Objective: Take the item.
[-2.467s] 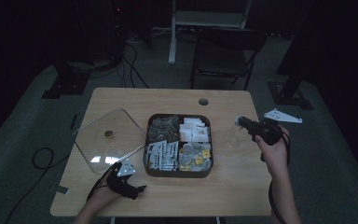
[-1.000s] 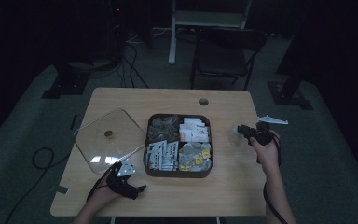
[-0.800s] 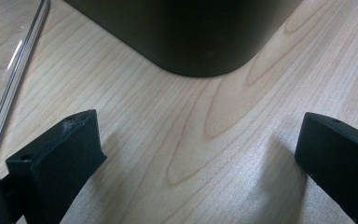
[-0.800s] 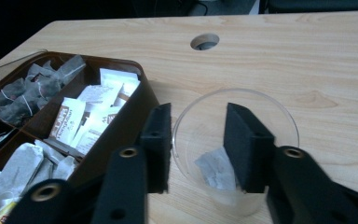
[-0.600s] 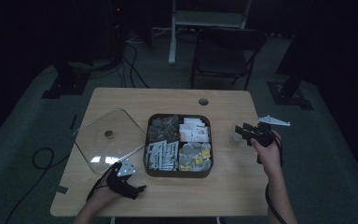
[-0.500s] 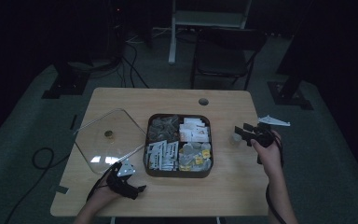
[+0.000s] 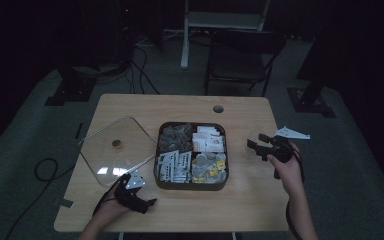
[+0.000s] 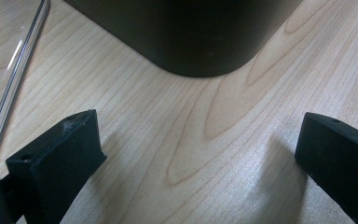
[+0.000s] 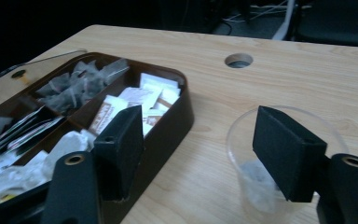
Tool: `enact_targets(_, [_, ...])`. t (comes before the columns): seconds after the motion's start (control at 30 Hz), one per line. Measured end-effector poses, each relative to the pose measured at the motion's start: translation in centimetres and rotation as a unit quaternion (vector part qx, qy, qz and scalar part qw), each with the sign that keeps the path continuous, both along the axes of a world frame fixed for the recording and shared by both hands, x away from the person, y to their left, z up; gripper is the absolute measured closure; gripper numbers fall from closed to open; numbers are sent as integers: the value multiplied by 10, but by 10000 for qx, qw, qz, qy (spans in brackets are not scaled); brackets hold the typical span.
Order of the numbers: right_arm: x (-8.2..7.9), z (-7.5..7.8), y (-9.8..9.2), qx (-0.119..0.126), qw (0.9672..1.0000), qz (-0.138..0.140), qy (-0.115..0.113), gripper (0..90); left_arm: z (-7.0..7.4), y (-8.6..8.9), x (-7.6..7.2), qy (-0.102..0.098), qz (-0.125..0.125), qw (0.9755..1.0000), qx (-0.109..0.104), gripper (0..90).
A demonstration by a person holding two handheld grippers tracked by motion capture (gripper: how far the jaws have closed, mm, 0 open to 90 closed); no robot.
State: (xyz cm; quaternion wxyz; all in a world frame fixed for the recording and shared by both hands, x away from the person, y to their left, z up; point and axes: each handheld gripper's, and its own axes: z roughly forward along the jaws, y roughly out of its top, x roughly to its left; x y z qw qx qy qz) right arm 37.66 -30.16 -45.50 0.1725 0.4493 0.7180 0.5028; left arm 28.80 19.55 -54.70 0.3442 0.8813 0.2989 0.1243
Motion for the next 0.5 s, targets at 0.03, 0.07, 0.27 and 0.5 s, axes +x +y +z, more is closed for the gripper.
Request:
enact_targets(0.03, [-1, 0, 0, -20, 10000, 43, -32, 313, 0, 0, 0, 3, 1, 10000, 1, 11])
enact_targets(0.07, [-3, 0, 1, -4, 10000, 85, -50, 308, 0, 0, 0, 3, 2, 10000, 0, 11])
enact_targets(0.27, [-10, 0, 4, 57, 9993, 289, -231, 273, 0, 0, 0, -1, 2, 10000, -4, 11])
enact_targets(0.5, [-19, -3, 10, 126, 9978, 542, -365, 262, 0, 0, 0, -3, 1, 10000, -5, 11])
